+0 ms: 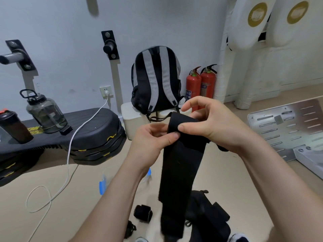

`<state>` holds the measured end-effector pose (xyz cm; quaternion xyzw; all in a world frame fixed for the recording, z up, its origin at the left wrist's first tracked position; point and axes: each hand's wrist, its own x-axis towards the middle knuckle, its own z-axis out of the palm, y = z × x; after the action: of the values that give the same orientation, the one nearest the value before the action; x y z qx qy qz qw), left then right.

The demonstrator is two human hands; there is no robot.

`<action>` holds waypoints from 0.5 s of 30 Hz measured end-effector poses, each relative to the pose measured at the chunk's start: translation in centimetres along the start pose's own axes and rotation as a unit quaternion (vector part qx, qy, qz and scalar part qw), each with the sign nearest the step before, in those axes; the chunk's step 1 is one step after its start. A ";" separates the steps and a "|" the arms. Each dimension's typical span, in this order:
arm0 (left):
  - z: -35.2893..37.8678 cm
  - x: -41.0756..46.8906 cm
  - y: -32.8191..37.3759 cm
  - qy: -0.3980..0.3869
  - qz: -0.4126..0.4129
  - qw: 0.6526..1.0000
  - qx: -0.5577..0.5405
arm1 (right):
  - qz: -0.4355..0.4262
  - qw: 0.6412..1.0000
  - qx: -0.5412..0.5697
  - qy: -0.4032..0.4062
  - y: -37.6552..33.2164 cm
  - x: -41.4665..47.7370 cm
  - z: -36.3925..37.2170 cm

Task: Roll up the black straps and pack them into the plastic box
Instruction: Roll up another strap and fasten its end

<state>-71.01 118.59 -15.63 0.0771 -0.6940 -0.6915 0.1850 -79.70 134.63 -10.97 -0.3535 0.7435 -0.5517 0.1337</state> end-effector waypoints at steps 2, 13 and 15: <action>0.2 -0.1 -0.1 0.033 0.006 0.999 -0.006 | 0.003 1.000 -0.017 0.005 0.4 0.2 0.2; 1.4 -0.1 -1.8 -0.024 -0.059 0.998 0.012 | -0.037 0.965 -0.260 -0.030 2.1 0.7 0.6; 1.3 0.0 -1.7 -0.076 -0.073 0.992 -0.067 | -0.052 0.971 -0.233 -0.027 2.0 0.5 0.2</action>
<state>-71.76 119.68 -17.30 0.0621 -0.6505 -0.7521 0.0855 -80.70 134.38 -12.80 -0.4277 0.8283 -0.3600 0.0386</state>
